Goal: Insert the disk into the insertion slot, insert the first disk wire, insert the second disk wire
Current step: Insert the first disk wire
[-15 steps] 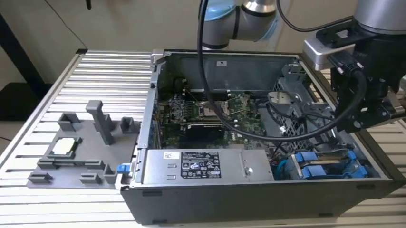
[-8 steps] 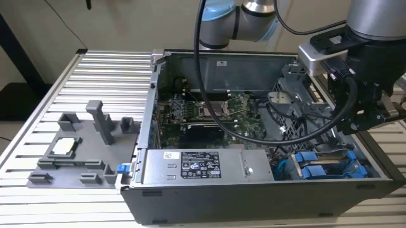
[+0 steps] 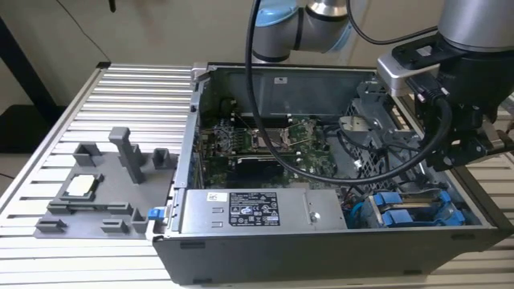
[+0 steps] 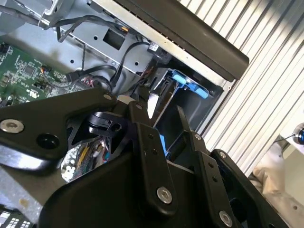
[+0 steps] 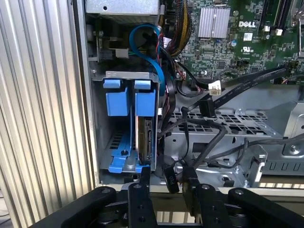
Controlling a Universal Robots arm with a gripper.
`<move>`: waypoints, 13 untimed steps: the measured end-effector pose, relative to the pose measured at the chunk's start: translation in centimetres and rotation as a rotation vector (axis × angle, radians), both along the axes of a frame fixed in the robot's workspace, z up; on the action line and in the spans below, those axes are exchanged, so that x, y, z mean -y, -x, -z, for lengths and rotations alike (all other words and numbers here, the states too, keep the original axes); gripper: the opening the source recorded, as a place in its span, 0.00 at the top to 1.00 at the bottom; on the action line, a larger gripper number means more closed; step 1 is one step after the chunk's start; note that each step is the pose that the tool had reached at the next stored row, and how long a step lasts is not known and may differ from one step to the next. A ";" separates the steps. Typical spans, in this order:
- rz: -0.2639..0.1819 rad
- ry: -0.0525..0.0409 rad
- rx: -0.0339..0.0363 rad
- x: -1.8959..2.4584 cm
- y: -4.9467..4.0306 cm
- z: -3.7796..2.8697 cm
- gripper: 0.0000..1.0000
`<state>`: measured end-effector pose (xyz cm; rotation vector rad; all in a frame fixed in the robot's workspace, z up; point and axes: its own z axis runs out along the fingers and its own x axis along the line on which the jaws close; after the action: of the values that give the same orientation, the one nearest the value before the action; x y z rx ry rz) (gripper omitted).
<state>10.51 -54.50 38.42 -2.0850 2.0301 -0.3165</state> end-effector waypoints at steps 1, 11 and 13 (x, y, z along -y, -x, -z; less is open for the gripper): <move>0.000 0.0000 0.0000 0.00 0.00 0.00 0.62; 0.000 0.0003 0.0000 0.00 0.00 0.00 0.81; 0.000 0.0004 -0.0003 0.00 -0.01 0.00 0.81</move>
<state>10.52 -54.50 38.42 -2.0855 2.0304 -0.3166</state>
